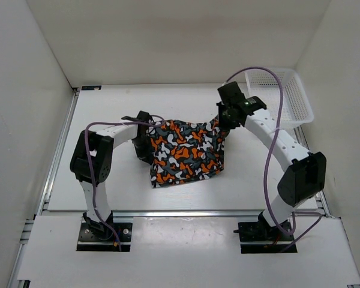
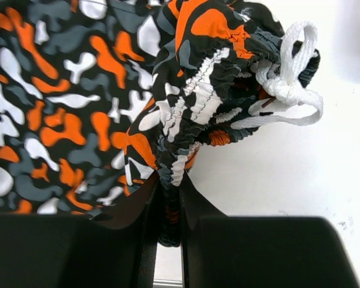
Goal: Fold and stack the shorts
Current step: Fold the shorts
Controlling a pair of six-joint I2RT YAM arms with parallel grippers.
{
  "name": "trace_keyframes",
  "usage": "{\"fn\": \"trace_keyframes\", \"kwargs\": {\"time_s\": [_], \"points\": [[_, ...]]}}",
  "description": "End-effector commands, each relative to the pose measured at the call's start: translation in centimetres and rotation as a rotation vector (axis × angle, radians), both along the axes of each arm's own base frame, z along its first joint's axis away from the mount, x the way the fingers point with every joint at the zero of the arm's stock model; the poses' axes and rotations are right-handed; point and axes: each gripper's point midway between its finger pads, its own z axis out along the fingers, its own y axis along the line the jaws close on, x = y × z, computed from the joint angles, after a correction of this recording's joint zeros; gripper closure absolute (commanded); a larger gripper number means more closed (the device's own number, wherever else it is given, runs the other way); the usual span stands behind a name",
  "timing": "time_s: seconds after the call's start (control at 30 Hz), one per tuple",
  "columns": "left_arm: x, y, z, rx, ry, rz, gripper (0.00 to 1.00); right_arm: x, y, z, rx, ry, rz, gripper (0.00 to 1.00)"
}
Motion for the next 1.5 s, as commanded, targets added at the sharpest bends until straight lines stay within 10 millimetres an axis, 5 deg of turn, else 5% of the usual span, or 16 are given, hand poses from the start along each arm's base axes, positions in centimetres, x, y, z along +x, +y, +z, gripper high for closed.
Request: {"fn": "trace_keyframes", "kwargs": {"time_s": [0.0,0.2,0.37,0.63,0.8,0.97,1.17,1.23,1.47], "points": [[-1.1,-0.4,1.9,-0.016,-0.046,0.017,0.90,-0.1,1.2,2.9,-0.097,-0.063,0.089,1.00],[-0.5,1.5,2.8,-0.017,-0.078,0.052,0.90,-1.1,7.4,4.6,-0.144,-0.116,0.301,1.00],[0.2,1.8,3.8,-0.018,-0.115,0.063,0.90,-2.3,10.0,4.8,-0.214,-0.130,0.400,1.00],[1.8,2.9,-0.3,0.059,-0.021,0.099,0.90,-3.5,15.5,4.5,-0.219,-0.153,0.529,1.00],[2.0,2.8,0.2,0.053,-0.034,0.108,0.90,-4.6,19.0,3.1,-0.204,-0.131,0.602,1.00],[2.3,4.2,3.6,0.009,-0.117,0.158,0.90,-5.0,21.2,2.5,-0.167,-0.130,0.642,1.00],[0.7,6.2,6.4,-0.011,-0.155,0.201,0.90,-5.0,21.6,1.4,-0.169,-0.110,0.651,1.00],[0.5,6.7,6.1,0.002,-0.148,0.221,0.90,-5.1,21.7,1.2,-0.163,-0.106,0.657,1.00],[0.5,6.9,0.5,0.047,-0.030,0.220,0.90,-5.6,22.1,1.3,-0.132,-0.096,0.677,1.00]]}}
